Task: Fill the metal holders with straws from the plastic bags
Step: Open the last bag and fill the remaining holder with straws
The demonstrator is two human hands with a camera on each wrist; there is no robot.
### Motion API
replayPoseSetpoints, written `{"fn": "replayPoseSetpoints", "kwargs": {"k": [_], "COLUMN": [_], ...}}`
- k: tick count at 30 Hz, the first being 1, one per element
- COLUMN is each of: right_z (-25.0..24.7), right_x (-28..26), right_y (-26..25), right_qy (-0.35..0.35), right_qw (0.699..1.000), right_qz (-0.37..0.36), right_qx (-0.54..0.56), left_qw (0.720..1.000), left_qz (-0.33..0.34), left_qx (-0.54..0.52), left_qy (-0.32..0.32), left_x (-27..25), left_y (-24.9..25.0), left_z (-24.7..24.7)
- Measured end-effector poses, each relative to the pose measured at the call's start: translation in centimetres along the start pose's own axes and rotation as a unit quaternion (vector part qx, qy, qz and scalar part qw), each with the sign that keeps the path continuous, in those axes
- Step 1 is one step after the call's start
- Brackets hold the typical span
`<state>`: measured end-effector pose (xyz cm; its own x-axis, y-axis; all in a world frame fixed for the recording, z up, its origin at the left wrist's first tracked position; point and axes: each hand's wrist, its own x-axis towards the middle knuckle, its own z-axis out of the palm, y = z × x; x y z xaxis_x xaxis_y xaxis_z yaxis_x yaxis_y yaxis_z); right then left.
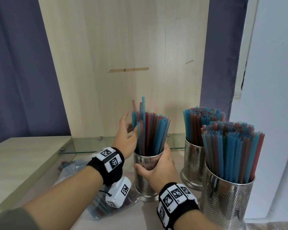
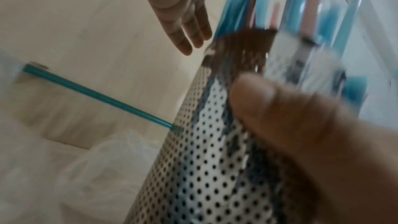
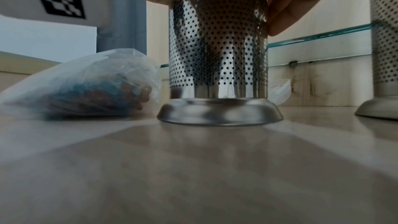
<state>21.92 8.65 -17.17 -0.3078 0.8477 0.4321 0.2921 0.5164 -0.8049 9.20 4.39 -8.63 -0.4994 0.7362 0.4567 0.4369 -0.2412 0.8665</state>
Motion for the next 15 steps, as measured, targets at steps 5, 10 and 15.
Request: {"fn": "replayPoseSetpoints", "kwargs": {"k": [5,10,15], "right_z": [-0.3,-0.3,0.0], "right_x": [0.1,0.1,0.2], "right_y": [0.1,0.0,0.2], "right_qy": [-0.015,-0.005,0.002], "right_qw": [1.000,1.000,1.000], "right_qz": [0.001,-0.009,-0.007], "right_qx": [-0.009,-0.023,-0.021], "left_qw": [0.991,0.922,0.849], "left_qz": [-0.041,-0.206,-0.363], "left_qx": [0.055,0.258,0.359], "left_qy": [0.114,0.200,0.137], "left_x": [-1.2,-2.4,-5.8], "left_y": [-0.1,-4.7,-7.2], "left_z": [-5.4,-14.2,-15.8]}}
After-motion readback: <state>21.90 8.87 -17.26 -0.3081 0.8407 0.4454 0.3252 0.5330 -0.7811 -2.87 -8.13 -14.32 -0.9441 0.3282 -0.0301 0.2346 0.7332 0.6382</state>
